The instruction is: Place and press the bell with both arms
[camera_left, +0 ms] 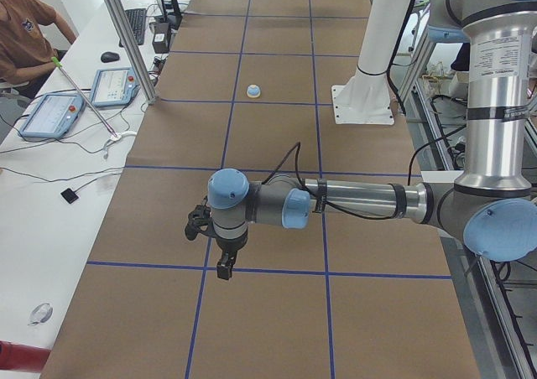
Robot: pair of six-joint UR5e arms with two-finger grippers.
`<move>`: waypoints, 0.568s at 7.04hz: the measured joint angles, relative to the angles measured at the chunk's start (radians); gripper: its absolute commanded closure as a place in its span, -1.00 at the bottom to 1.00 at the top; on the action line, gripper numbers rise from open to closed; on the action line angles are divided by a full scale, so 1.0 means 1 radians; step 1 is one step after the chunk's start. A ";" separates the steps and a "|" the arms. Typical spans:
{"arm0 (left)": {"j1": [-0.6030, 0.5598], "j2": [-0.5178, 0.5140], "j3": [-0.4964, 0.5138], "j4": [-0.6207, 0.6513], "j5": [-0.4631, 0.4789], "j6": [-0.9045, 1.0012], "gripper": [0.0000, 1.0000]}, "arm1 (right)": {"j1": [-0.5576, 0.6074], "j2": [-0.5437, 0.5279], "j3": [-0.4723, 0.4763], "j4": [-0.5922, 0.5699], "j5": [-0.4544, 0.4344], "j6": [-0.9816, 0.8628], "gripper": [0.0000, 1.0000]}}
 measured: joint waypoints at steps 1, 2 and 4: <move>0.000 0.007 -0.003 0.000 0.000 0.000 -1.00 | 0.005 0.000 0.004 -0.004 0.000 0.000 -1.00; 0.000 0.010 -0.004 -0.001 0.000 -0.002 -1.00 | 0.012 0.002 0.013 -0.018 0.000 0.000 -1.00; 0.000 0.011 -0.004 -0.002 0.003 -0.006 -1.00 | 0.016 0.003 0.028 -0.057 0.000 0.001 -1.00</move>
